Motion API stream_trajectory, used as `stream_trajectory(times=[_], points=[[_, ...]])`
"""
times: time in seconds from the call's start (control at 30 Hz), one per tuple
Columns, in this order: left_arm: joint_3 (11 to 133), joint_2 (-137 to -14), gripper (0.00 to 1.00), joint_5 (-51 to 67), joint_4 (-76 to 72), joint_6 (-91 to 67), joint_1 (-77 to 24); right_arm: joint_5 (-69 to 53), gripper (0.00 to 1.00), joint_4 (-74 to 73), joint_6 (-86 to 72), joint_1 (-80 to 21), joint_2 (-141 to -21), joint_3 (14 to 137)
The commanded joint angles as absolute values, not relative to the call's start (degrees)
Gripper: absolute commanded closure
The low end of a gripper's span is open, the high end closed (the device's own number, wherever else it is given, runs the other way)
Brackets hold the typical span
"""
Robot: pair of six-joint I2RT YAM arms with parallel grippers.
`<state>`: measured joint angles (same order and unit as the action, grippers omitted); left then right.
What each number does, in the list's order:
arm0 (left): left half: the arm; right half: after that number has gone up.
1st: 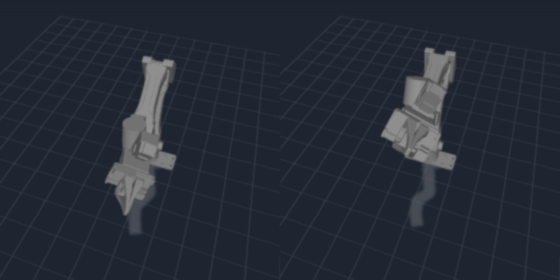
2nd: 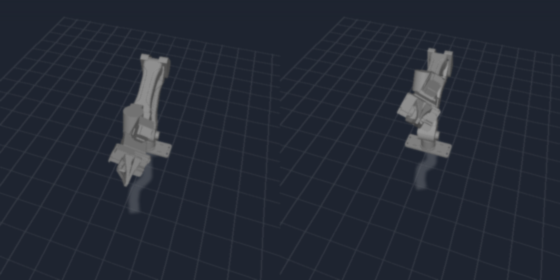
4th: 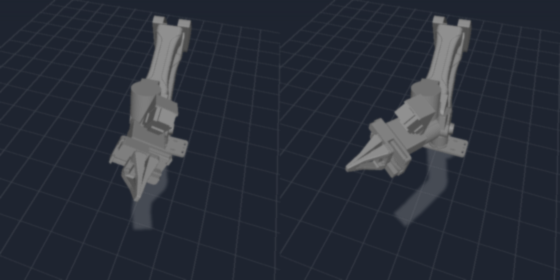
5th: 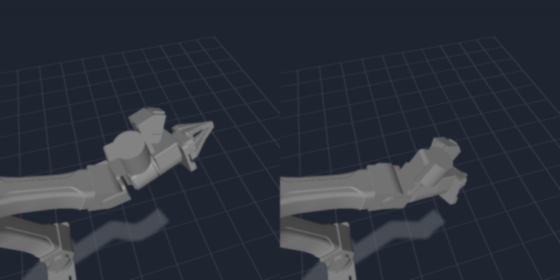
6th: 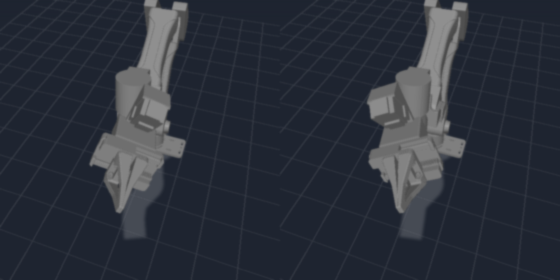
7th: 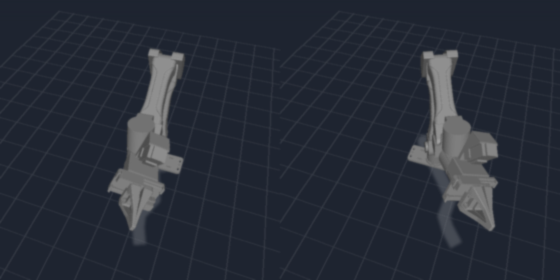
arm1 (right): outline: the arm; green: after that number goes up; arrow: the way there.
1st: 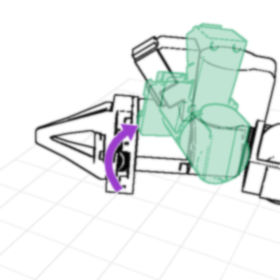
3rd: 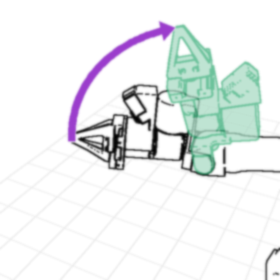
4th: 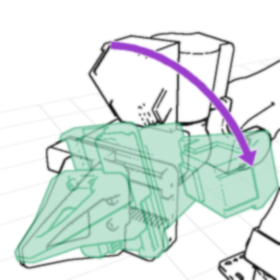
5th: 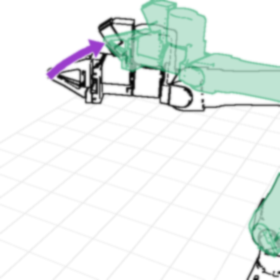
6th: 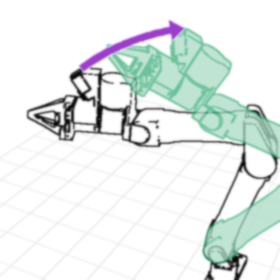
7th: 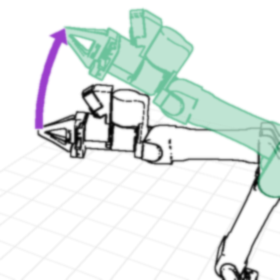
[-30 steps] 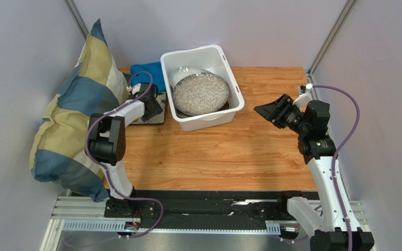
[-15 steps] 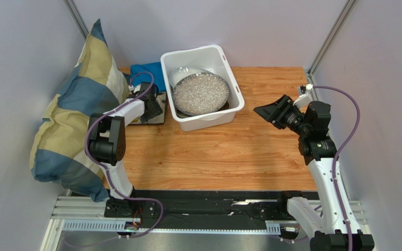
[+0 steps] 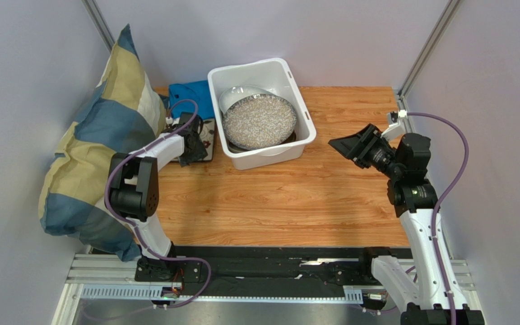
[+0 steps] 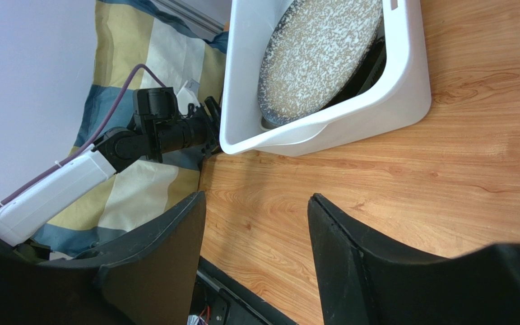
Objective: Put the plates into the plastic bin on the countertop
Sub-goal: Move the plastic bin to the center of the board.
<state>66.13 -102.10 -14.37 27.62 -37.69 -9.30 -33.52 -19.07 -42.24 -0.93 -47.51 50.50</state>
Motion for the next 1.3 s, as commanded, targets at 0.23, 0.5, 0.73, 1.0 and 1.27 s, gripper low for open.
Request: stream_trajectory(times=[0.23, 0.5, 0.73, 1.0, 1.27], points=[[64.42, -91.86, 0.32, -13.98, 32.7, -36.12, -11.78, -34.98, 0.39, -18.46, -43.07, -0.62, -45.35, 50.62], [72.5, -93.59, 0.28, -11.95, 34.36, -36.12, -12.56, -34.45, 0.39, -19.86, -42.45, -0.62, -45.09, 51.07], [79.45, -103.69, 0.28, -10.81, 35.33, -34.72, -16.43, -34.1, 0.39, -21.71, -41.4, -0.7, -44.65, 51.85], [84.81, -107.05, 0.27, -12.31, 34.45, -32.26, -21.53, -33.22, 0.39, -23.99, -40.69, -0.79, -43.16, 51.59], [86.04, -109.51, 0.27, -13.62, 34.01, -28.4, -23.38, -33.22, 0.39, -24.34, -40.78, -0.7, -42.72, 51.33]])
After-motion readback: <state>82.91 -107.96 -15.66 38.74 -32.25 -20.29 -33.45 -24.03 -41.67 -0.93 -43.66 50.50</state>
